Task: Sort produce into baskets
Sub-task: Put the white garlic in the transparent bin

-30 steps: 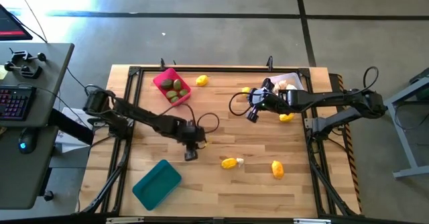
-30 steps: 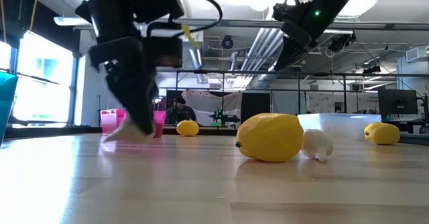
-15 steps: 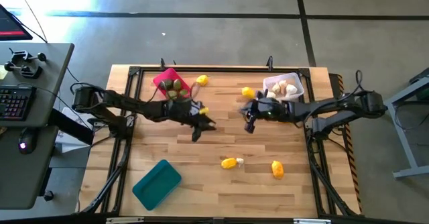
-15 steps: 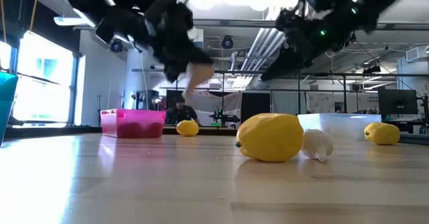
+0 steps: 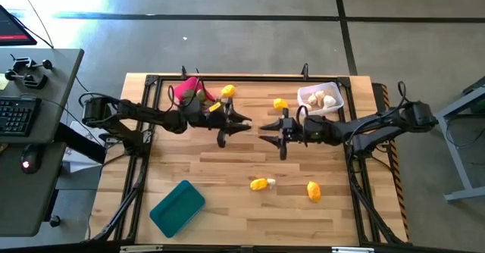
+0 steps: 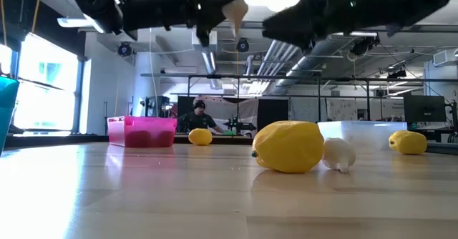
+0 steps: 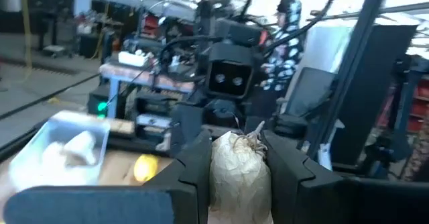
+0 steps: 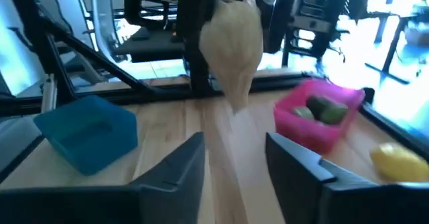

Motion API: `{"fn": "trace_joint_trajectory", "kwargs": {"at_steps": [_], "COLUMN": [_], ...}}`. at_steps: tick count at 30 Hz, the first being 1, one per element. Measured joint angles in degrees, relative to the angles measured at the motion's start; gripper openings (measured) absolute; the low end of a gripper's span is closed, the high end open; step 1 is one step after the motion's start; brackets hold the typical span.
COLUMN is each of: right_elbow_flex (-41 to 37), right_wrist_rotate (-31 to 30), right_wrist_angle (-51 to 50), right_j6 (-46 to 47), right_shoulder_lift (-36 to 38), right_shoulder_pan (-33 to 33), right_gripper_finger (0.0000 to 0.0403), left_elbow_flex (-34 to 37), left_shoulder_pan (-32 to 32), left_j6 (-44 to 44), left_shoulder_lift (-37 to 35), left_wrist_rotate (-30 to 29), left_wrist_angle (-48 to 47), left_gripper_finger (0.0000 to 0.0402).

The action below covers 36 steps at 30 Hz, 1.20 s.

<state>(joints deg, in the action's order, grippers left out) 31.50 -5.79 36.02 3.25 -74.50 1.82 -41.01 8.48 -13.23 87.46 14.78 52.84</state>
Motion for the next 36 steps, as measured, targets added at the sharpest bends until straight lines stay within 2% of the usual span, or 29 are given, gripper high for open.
{"fn": "trace_joint_trajectory", "kwargs": {"at_steps": [5,12,23,28,32,36], "right_elbow_flex": [3.70,6.18,9.05,9.25,9.27,9.27], "right_wrist_rotate": [0.09,3.29,2.61,-1.08,-1.26,-2.94], "right_wrist_angle": [-0.90,-1.97,-3.80,-3.52,-3.18,-3.40], "right_j6": [-0.92,-0.73,-2.21,-2.06,-2.16,-2.25], "right_shoulder_lift": [-0.55,-0.59,-2.28,-2.53,-2.53,-2.54], "right_shoulder_pan": [1.03,1.03,3.61,3.70,3.67,4.30], "right_gripper_finger": [0.0171,0.0165,0.0160,0.0136,0.0110,0.0113], "left_elbow_flex": [-2.07,-3.88,-7.18,-7.35,-7.38,-7.38], "left_shoulder_pan": [-1.56,-3.09,-4.67,-5.24,-5.24,-5.24], "left_j6": [1.92,3.48,4.43,5.50,5.45,5.49], "left_shoulder_lift": [0.02,0.02,3.55,4.00,4.00,4.00], "left_wrist_rotate": [0.23,-0.72,-1.46,-2.20,-2.20,-2.25], "left_wrist_angle": [0.08,0.24,1.59,3.45,3.75,4.09], "left_gripper_finger": [0.0080,0.0080,0.0081,0.0081,0.0081,0.0081]}}
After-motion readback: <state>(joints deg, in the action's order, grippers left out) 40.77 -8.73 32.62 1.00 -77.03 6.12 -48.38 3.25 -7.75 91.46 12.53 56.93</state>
